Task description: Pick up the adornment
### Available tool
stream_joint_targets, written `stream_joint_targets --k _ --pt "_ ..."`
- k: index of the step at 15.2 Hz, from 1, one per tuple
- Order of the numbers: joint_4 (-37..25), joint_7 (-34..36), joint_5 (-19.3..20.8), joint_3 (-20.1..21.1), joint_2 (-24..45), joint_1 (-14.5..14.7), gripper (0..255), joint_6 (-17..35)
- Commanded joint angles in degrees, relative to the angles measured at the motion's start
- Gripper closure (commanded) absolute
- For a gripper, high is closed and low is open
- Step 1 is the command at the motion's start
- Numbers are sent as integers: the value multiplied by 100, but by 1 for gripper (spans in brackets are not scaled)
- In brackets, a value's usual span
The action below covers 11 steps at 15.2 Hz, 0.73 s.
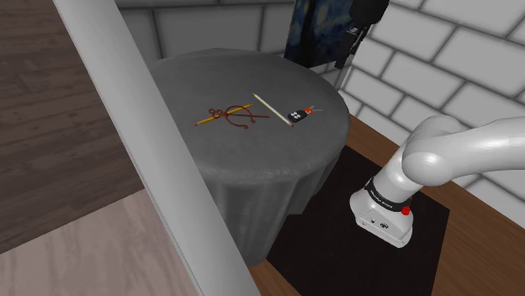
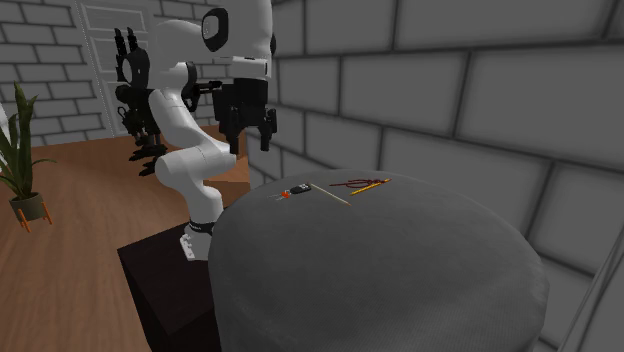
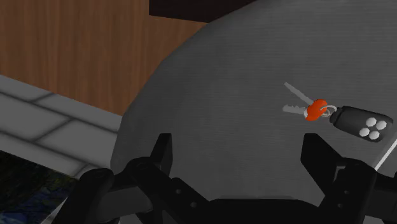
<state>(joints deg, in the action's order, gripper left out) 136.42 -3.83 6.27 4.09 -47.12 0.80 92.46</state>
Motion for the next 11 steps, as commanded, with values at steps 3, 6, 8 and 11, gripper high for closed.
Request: stream_joint_targets --k 3,6,8,11 --pt "94 277 -208 178 88 73 0 231" --pt "185 682 -502 454 274 178 0 600" --pt "211 946 -683 641 432 243 0 858" --pt "198 1332 -925 930 720 324 0 1257"
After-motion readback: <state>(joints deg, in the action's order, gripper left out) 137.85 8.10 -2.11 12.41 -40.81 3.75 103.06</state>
